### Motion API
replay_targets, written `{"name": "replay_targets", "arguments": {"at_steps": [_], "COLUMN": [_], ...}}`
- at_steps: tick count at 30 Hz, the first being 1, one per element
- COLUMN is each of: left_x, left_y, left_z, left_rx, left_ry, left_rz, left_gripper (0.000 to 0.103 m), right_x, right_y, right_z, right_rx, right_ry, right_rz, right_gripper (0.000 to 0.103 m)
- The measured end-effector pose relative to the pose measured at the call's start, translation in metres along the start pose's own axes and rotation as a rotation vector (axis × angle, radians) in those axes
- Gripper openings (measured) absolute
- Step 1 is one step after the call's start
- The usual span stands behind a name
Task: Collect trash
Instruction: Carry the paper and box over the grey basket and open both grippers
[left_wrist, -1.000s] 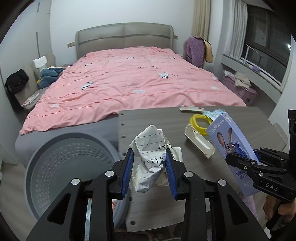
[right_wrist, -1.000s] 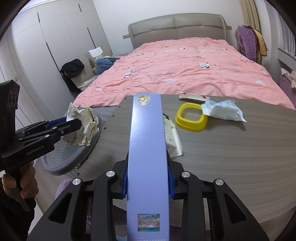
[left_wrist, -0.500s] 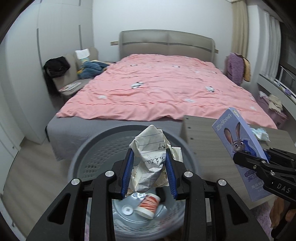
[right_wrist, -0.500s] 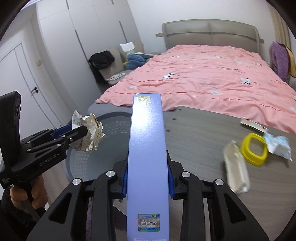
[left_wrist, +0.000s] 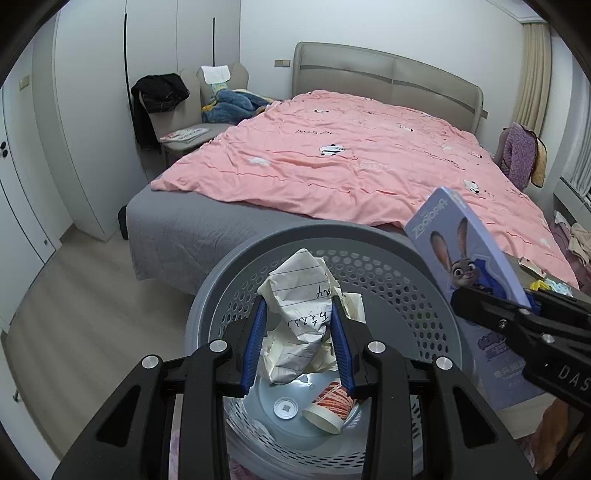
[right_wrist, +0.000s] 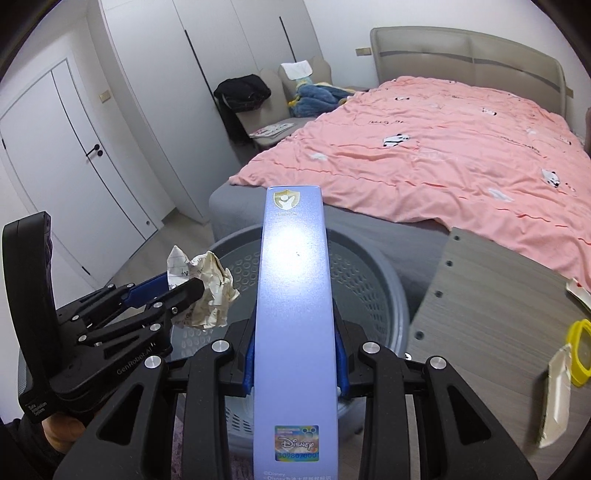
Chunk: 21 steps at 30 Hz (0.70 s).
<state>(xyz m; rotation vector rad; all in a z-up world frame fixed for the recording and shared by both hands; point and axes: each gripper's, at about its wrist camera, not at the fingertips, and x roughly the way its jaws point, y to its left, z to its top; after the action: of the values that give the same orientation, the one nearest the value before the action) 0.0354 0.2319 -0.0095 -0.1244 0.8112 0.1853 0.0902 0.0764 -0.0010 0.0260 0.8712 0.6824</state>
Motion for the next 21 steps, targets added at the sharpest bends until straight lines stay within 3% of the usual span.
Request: {"name": "replay_targets", "arguments": {"at_steps": [9, 21], "left_x": [0.034, 0.057], "left_y": [0.007, 0.013], "left_z": [0.001, -0.003], "left_rx": [-0.019, -0.032], "left_ry": [0.060, 0.117], "left_rz": [0.011, 0.020], "left_gripper": [0.034, 0.034], "right_x": [0.042, 0.062], "right_y": [-0.001, -0.005], "right_z": [-0.003, -0.011], "right_rx": [-0.001, -0.007], "right_ry": [0.087, 0.127], "right_rz": [-0.009, -0.029], "right_gripper": [0.031, 0.032]}}
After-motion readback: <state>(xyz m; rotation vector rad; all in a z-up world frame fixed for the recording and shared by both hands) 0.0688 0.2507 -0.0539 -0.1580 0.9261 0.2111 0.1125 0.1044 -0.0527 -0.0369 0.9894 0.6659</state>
